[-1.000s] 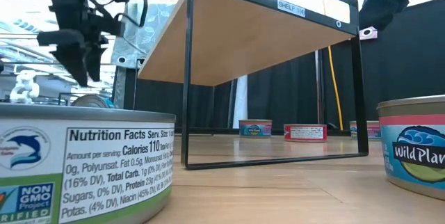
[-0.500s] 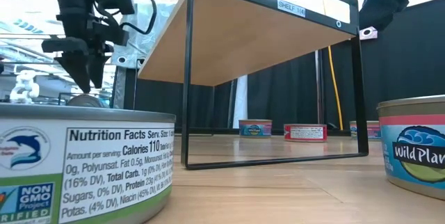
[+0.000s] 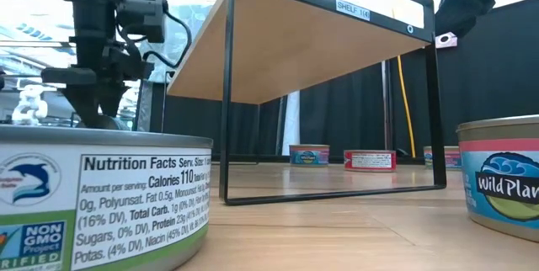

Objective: Stack canned seafood by type on shelf
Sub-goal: Put the yellow-blue tuna can on the shelf

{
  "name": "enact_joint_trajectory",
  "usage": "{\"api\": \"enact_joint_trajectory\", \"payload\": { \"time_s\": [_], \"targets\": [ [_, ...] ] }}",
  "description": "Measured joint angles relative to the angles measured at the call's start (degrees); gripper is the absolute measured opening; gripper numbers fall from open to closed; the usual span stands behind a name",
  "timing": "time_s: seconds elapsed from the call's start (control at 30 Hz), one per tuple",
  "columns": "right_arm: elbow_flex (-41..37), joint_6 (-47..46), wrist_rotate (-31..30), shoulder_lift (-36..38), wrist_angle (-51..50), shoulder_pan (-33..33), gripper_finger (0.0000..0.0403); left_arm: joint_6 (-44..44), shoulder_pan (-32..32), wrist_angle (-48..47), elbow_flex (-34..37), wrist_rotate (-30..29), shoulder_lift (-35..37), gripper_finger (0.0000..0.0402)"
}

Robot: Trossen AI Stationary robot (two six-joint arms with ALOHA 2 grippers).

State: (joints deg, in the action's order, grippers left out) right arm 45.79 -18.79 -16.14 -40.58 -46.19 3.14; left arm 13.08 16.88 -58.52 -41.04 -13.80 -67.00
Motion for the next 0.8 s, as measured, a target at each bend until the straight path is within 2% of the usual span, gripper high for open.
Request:
{"api": "enact_joint_trajectory", "payload": {
  "time_s": [0.17,0.43,0.67,0.8],
  "targets": [
    [-0.01,0.22,0.00,0.00,0.01,0.00,0.0000,1.24,-0.02,0.41,0.00,1.18,0.02,0.0240],
    [-0.01,0.22,0.00,0.00,0.00,0.00,0.0000,2.33,-0.02,1.03,-0.07,2.85,0.10,0.0135],
    [0.01,0.21,0.00,0.00,-0.02,0.00,0.0000,-0.14,-0.18,-2.41,-2.15,4.57,1.61,0.0134],
    [0.01,0.19,0.00,0.00,-0.07,-0.01,0.0000,-7.20,-1.42,-10.22,-8.28,11.70,4.08,0.0134]
  ]
}}
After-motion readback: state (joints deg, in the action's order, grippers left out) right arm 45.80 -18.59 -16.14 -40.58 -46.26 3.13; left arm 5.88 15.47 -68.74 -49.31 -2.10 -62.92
